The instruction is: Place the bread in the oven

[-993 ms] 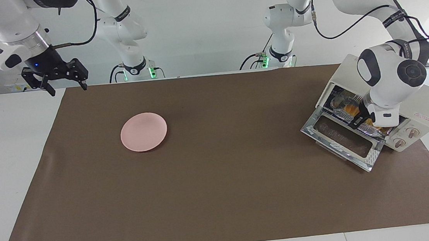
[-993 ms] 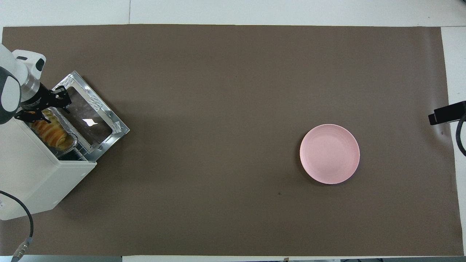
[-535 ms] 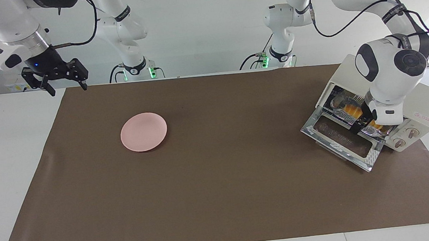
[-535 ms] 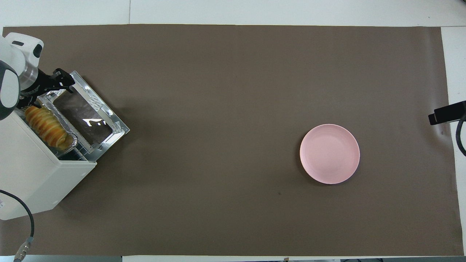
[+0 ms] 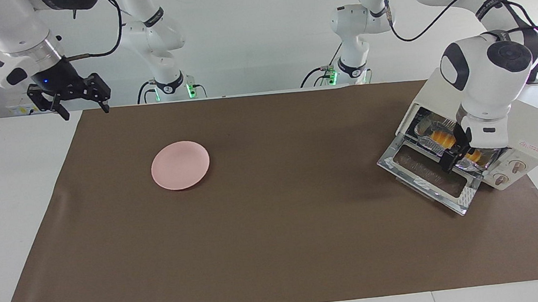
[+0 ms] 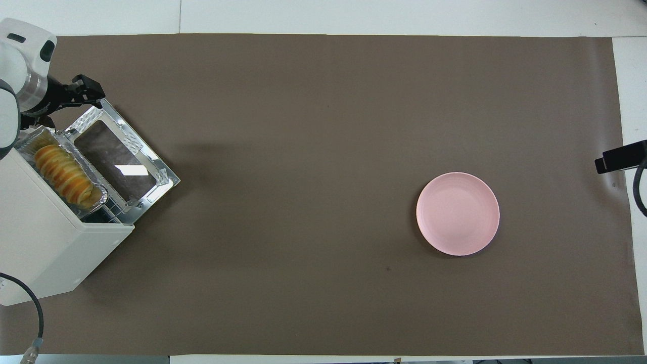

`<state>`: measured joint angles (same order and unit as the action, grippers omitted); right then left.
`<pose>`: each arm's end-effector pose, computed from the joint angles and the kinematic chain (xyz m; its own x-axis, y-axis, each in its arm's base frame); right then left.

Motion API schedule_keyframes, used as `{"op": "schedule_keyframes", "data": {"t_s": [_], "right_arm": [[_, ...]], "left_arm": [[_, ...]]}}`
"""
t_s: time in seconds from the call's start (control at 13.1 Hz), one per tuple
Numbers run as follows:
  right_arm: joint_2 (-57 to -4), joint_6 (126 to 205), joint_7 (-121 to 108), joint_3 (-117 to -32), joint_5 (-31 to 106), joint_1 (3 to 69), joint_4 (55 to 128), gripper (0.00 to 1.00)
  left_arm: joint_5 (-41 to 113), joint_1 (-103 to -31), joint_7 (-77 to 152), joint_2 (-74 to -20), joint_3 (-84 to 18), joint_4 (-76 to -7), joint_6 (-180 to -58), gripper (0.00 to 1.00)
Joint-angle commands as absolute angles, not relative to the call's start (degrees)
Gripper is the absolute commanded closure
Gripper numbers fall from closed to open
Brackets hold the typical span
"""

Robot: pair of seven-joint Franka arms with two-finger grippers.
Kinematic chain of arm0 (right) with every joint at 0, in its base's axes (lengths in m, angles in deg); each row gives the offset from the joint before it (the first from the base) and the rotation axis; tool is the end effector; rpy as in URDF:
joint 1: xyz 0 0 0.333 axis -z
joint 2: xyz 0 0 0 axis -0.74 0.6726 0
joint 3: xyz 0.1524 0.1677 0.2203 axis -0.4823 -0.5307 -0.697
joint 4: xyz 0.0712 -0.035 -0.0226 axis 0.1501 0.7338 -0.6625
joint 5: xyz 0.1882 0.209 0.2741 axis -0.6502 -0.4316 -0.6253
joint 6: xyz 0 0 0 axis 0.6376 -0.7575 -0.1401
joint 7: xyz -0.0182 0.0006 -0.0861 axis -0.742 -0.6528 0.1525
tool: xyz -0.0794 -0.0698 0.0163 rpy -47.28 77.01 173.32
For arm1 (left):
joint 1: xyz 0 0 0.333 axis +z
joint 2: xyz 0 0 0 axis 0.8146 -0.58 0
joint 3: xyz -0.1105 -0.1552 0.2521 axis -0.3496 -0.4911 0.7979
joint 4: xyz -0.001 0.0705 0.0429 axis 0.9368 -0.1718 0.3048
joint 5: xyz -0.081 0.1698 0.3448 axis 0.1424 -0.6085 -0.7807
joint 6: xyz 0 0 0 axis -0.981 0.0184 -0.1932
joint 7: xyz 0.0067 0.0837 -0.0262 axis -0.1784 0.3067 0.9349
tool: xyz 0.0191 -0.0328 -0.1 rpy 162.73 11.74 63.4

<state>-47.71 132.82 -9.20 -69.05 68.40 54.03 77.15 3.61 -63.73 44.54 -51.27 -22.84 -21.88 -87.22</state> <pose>0.5331 -0.0440 0.6424 0.9938 0.1031 -0.0408 0.1029 -0.9947 -0.0076 0.6426 -0.0165 0.5048 0.9449 0.3107 0.1035 0.3225 -0.9376 -0.1298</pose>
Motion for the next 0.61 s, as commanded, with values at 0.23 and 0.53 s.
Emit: {"op": "schedule_keyframes", "data": {"t_s": [0.23, 0.53], "right_arm": [[-49.4, 133.0, -10.3, -69.5, 68.8, 54.7, 79.0, 0.00], [-49.4, 133.0, -10.3, -69.5, 68.8, 54.7, 79.0, 0.00]], "left_arm": [[4.0, -63.7, 20.3, -38.5, -22.4, -22.1, -64.8, 0.00], [5.7, -57.7, 19.5, -32.1, -30.8, -28.4, -61.3, 0.00]]}}
